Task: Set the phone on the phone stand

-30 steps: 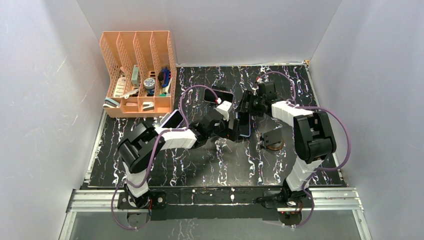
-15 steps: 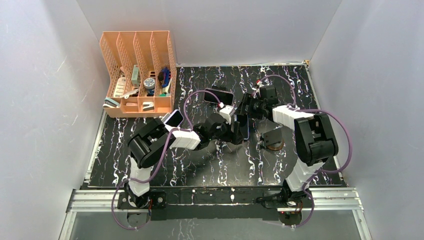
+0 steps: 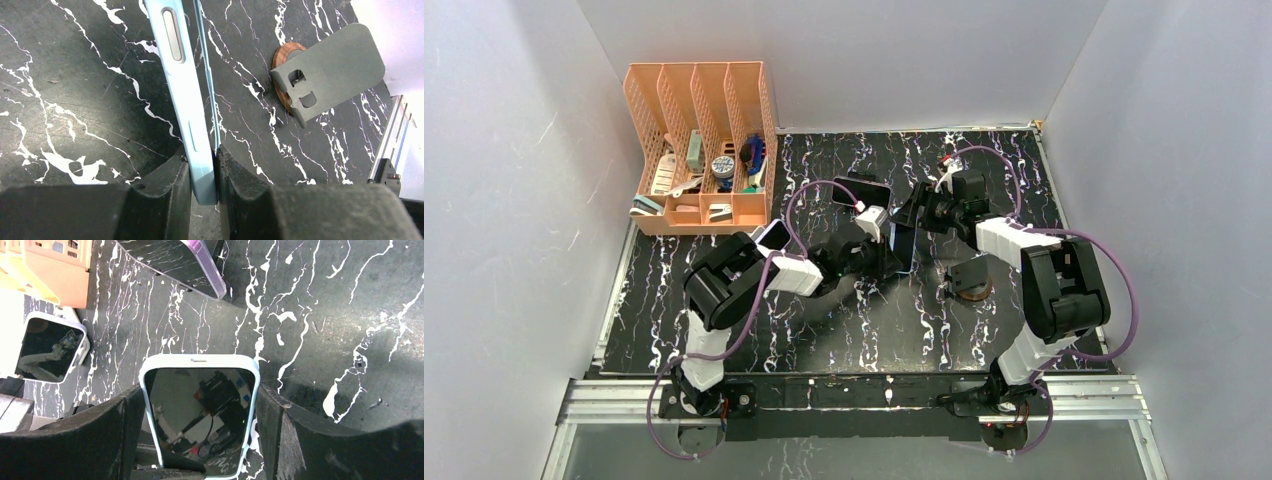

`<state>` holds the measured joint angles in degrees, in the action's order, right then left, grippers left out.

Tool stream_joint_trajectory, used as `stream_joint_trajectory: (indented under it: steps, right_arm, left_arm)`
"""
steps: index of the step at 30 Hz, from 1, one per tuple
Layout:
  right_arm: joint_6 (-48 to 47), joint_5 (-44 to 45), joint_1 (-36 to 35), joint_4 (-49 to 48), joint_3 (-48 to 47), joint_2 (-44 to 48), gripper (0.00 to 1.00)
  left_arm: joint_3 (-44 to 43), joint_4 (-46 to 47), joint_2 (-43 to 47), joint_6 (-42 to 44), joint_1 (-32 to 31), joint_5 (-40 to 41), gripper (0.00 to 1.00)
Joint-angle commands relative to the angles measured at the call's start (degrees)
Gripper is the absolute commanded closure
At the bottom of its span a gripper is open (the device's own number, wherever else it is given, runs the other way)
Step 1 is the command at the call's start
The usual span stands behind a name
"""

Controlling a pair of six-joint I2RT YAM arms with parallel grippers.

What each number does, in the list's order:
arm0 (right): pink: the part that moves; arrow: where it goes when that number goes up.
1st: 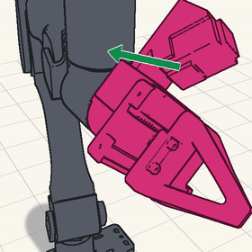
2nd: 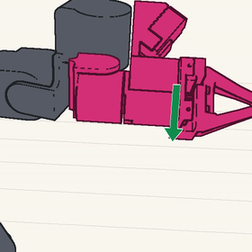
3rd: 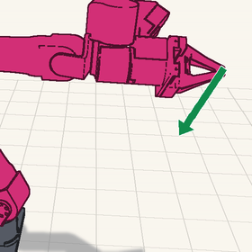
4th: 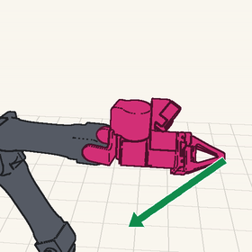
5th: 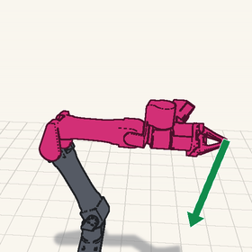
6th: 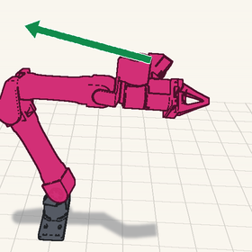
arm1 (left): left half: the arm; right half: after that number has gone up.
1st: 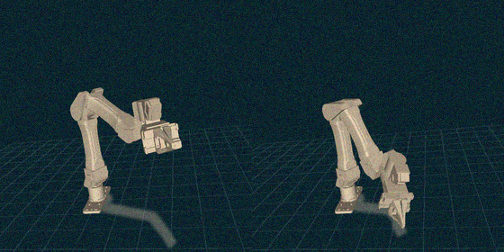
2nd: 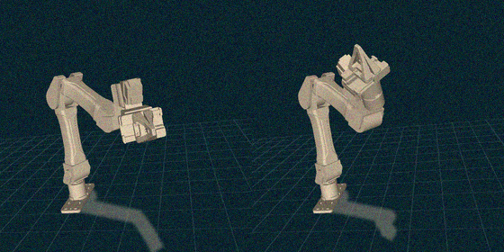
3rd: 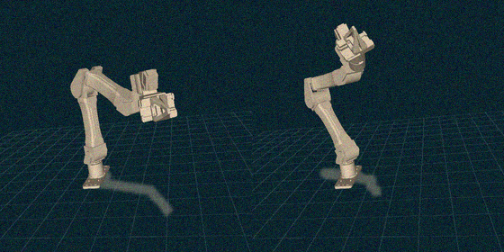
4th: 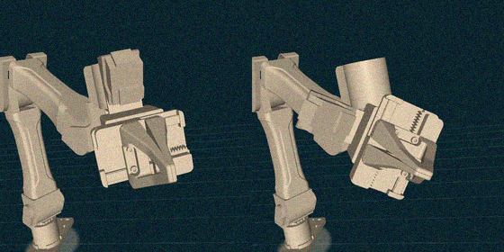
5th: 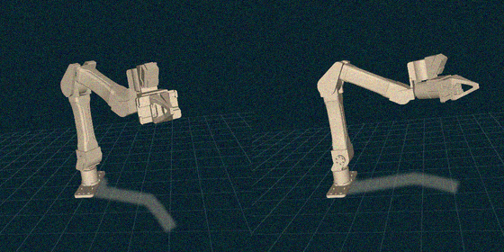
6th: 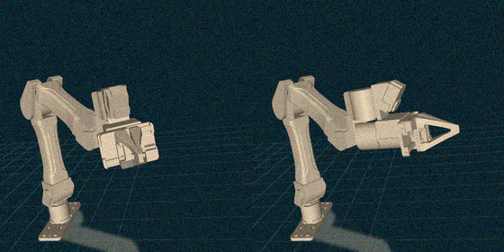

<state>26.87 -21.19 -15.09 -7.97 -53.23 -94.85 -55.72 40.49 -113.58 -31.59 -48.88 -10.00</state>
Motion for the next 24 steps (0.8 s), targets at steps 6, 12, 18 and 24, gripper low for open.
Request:
stream_joint_trajectory:
  steps: [6, 12, 18, 24]
  right_arm:
    - [1.43, -7.54, -0.86, -14.02, 2.26, 0.46, 0.4]
    - [-2.81, -13.93, 0.75, -16.37, 0.37, 0.51, 0.13]
    - [0.26, -27.87, 6.0, -26.84, 2.22, 0.4, 0.02]
    - [13.84, -40.81, 12.83, -51.97, 7.08, -0.12, 0.01]
  left_arm:
    - [2.29, 12.58, -0.96, 1.49, 0.98, -10.45, 1.0]
    - [3.82, 16.87, 1.35, 1.28, 2.69, -13.95, 1.0]
    - [4.39, 22.16, 2.14, -1.27, 3.08, -17.06, 1.0]
    - [4.68, 28.71, 4.64, -4.14, 3.33, -20.87, 1.0]
